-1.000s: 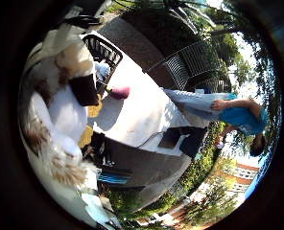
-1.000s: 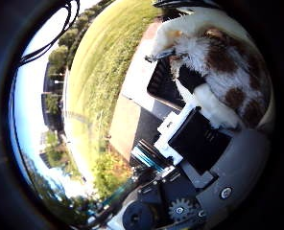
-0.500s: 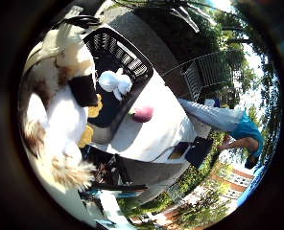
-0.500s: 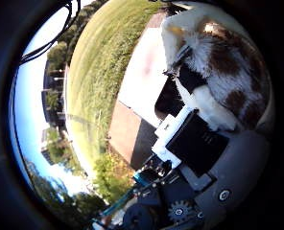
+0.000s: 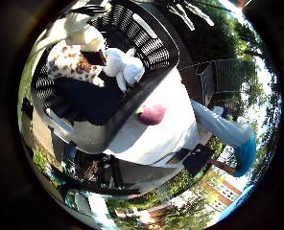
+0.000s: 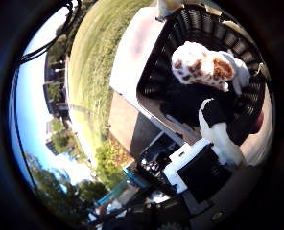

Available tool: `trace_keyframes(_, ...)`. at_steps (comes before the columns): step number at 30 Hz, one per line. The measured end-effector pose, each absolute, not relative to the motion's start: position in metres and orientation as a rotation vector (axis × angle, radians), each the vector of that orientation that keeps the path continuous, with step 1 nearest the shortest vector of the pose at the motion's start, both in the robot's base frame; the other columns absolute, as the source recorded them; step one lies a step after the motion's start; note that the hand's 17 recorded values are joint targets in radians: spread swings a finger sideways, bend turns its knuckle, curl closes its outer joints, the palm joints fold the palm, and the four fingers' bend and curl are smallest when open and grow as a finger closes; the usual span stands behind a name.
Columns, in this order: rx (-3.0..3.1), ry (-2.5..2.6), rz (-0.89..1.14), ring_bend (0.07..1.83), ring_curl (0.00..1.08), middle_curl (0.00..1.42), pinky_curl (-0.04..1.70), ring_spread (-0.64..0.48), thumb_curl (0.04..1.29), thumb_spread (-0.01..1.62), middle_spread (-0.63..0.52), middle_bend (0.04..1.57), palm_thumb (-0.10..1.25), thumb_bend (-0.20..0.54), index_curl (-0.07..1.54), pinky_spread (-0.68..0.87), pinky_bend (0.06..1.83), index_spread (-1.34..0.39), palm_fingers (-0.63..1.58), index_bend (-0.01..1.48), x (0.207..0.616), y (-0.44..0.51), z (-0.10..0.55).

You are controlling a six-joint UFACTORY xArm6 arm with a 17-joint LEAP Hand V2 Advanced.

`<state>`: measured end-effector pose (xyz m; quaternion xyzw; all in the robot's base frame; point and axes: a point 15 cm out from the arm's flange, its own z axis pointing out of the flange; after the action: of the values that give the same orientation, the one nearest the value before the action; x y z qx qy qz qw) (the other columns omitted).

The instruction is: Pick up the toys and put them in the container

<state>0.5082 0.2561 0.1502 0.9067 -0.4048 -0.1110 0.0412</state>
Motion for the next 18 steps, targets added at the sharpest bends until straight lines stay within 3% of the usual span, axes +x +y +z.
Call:
trace_keyframes(9,2.817,-1.347,-0.324,0.56,0.30,0.37,0.39,0.30,0.59,1.04,0.10,0.15,0.84,-0.038,0.41,0.46,0.97,-0.50,-0.09,0.14,0.506,0.138,0.292)
trace_keyframes(18,2.647,-1.615,-0.223,0.50,0.29,0.34,0.33,0.29,0.53,1.07,0.13,0.18,0.72,-0.037,0.31,0.48,0.89,-0.33,-0.02,0.15,0.522,-0.023,0.302)
